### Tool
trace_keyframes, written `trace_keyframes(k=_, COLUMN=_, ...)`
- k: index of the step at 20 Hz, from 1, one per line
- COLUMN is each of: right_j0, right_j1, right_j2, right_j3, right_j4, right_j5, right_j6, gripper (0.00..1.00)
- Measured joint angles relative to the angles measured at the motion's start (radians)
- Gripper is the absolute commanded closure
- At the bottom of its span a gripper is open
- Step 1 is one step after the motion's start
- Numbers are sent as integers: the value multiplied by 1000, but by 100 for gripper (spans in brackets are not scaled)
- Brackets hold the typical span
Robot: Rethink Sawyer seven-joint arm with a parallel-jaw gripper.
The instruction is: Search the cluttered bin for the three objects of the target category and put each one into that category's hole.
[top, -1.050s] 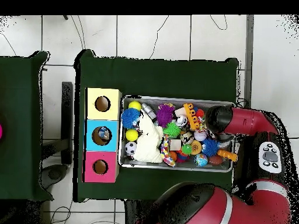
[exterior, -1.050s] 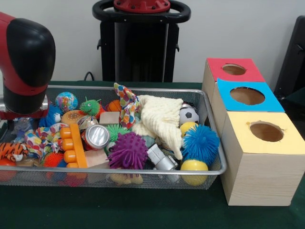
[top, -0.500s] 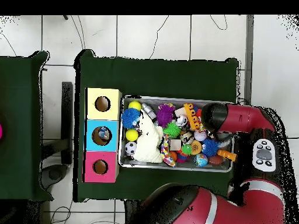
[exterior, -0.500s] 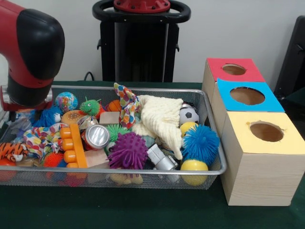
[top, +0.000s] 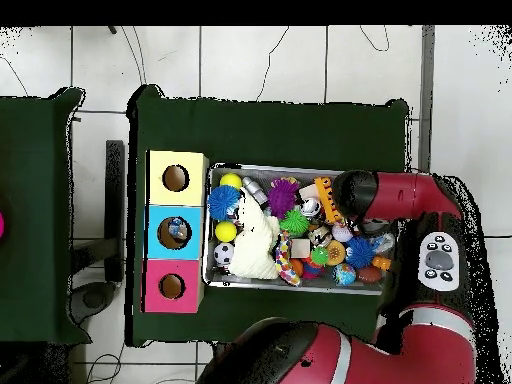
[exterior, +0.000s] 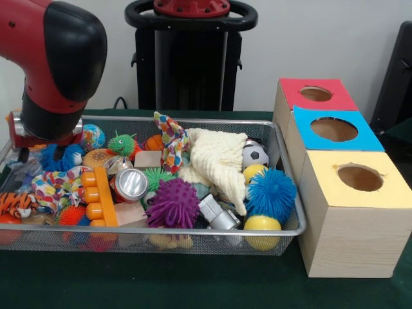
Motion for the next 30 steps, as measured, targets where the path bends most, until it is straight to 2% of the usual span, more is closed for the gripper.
trace_keyframes(k=17, right_j0=-3, right_j1=7, right_j2=-15, right_j3=0, right_j4=0, right_j5=2, right_j6=0, gripper=0)
trace_keyframes(k=30, right_j0=1, right_j1=6, right_j2=-85, right_j3=0, right_j4=1, right_j5=2, right_j6=1, gripper=0)
